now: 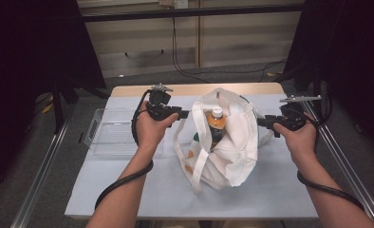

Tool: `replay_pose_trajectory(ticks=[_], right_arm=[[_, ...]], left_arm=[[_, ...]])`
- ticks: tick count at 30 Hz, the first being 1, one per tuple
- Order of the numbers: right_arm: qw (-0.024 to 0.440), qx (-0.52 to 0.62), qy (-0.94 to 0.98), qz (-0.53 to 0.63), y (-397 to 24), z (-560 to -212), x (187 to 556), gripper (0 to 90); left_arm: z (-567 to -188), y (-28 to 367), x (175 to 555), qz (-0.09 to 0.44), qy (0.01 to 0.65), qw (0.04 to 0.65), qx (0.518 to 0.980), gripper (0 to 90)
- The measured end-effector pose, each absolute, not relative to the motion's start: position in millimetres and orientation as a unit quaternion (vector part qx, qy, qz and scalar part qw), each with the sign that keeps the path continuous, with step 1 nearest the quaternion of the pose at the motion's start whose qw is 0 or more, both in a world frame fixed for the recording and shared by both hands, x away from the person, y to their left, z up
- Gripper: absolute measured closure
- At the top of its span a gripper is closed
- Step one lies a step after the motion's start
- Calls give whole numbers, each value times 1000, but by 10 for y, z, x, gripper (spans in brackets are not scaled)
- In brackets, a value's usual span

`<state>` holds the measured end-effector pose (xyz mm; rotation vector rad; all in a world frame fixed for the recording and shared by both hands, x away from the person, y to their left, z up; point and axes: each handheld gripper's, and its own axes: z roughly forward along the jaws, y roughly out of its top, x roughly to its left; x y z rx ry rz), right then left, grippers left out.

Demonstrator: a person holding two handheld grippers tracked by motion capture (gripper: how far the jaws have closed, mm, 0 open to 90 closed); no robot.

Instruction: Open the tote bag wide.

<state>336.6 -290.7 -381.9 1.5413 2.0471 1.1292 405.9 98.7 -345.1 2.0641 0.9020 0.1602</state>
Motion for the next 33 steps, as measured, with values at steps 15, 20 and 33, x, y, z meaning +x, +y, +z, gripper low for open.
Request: replay_pose_trajectory(ticks=[15,20,33], right_arm=[[173,542,722,395,-2896,-3750,3440,590],[172,542,723,393,-2870,-3763,3461,594],[177,536,724,397,-2846,-3729,3479,618]], left_arm=[[-3313,884,4143,58,367,426,825,530],[-3262,848,4168,55,368,428,823,498],[-3289,707,4167,31,377,430,820,342]])
